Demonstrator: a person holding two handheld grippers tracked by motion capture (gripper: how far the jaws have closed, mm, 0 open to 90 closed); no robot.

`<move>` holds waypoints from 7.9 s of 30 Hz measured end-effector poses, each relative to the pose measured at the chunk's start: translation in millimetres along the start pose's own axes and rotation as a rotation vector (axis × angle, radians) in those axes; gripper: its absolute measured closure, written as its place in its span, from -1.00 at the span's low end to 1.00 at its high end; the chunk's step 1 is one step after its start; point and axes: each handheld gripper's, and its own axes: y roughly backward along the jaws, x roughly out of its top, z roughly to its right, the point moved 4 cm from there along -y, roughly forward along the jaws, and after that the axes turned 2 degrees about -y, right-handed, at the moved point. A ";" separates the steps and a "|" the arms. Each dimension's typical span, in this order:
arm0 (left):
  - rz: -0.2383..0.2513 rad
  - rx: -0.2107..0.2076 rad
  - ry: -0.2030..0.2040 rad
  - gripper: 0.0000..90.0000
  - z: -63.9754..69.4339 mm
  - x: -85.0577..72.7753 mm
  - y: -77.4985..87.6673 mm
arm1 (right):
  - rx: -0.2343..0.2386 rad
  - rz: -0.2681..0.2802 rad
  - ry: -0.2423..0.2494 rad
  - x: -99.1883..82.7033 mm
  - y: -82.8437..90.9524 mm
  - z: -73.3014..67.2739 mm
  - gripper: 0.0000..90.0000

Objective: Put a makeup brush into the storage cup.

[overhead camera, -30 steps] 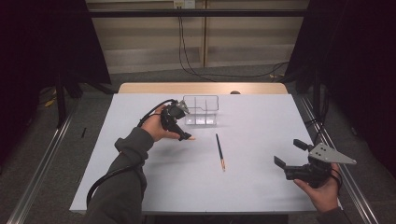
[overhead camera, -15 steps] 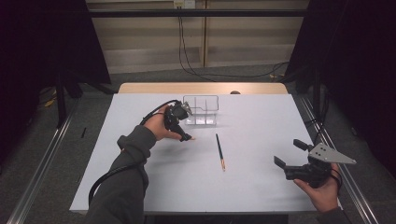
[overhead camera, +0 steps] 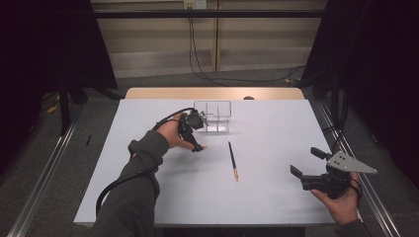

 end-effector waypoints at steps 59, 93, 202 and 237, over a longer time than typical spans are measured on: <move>-0.080 -0.155 -0.109 0.19 3.0 -0.7 -12.4 | -0.001 -0.006 0.003 -1.6 -1.3 -0.1 -0.90; -0.137 -0.182 -0.070 0.63 3.7 -2.2 -19.5 | -0.001 -0.013 -0.001 -2.4 -0.9 0.1 -0.90; 0.122 -0.085 0.244 0.87 -8.3 8.9 8.7 | -0.011 -0.018 0.004 -3.0 -0.9 0.2 -0.90; 0.554 -0.003 0.338 0.87 -5.8 35.4 40.8 | -0.005 -0.019 0.010 -3.4 -1.5 0.1 -0.90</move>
